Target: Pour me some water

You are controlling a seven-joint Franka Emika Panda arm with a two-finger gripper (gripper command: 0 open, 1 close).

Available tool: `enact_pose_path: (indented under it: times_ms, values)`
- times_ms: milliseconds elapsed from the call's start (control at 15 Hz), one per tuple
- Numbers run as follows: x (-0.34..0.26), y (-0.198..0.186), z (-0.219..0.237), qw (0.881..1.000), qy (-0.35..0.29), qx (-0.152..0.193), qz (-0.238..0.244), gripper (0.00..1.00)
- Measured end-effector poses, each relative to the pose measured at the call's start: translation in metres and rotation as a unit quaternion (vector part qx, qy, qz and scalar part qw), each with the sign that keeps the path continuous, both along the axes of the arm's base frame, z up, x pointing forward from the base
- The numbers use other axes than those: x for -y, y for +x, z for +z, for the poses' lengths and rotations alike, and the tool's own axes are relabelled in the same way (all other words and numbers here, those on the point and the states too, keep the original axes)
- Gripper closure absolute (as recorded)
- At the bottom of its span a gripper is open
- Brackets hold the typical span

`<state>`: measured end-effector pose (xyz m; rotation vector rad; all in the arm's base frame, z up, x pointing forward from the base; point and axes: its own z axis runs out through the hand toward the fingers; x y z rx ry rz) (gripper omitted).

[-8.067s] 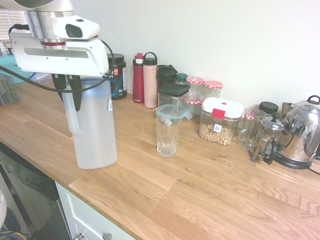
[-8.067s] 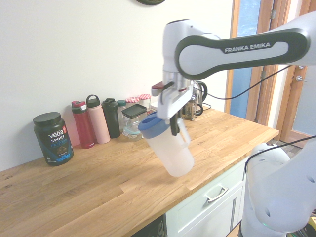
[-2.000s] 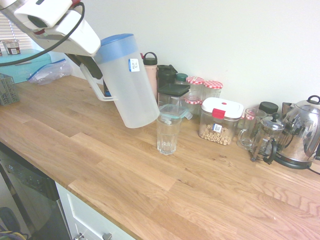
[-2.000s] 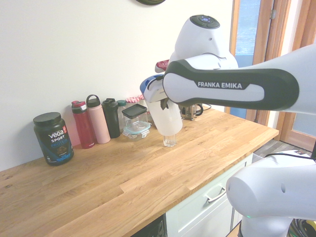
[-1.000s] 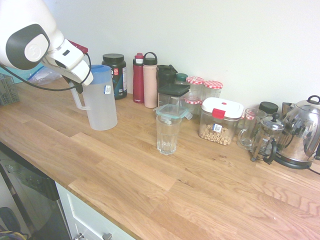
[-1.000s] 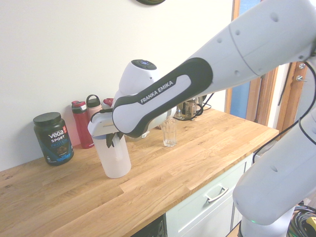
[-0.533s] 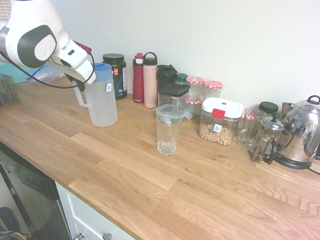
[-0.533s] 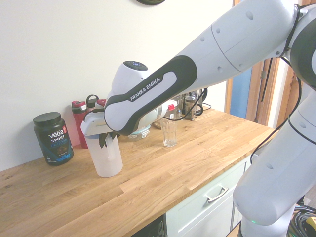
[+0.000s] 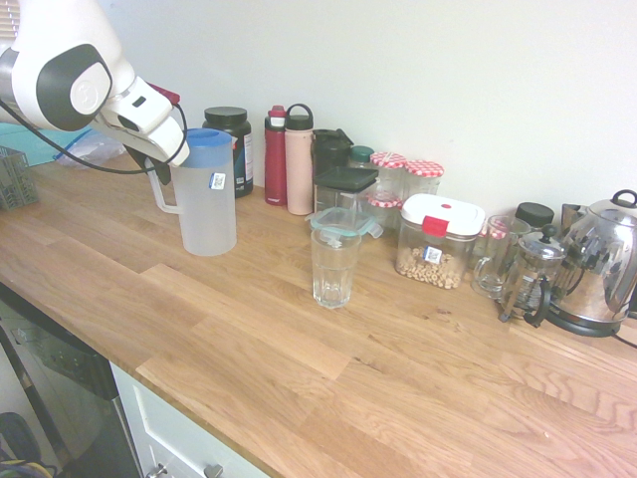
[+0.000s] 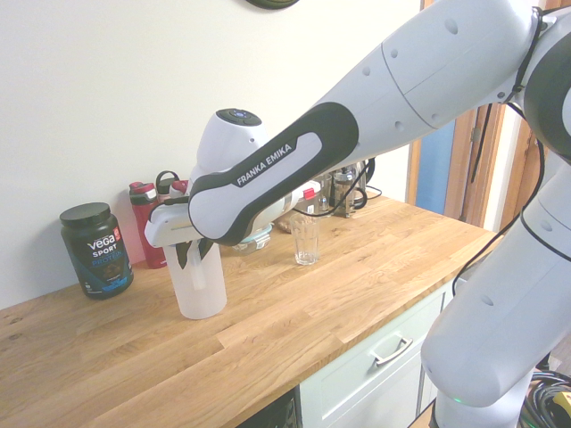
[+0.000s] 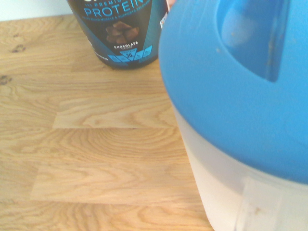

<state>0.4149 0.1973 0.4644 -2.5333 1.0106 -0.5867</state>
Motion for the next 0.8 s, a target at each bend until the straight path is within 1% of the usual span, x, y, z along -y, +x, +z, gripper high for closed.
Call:
enact_pose_path:
  times_ms: [133, 200, 467, 533, 667, 800]
  values:
    - [0.0, -0.001, 0.0, 1.0, -0.004, -0.004, 0.0, 0.0]
    - [-0.001, -0.004, -0.001, 1.0, -0.011, -0.011, 0.001, 0.0]
    - [-0.01, -0.032, 0.016, 0.998, -0.038, -0.042, 0.015, 0.0]
    - [-0.011, -0.045, 0.022, 0.997, -0.051, -0.06, 0.018, 0.0]
    - [-0.009, -0.074, 0.03, 0.99, -0.086, -0.109, 0.026, 0.0]
    - [0.004, -0.092, 0.037, 0.983, -0.113, -0.139, 0.024, 0.0]
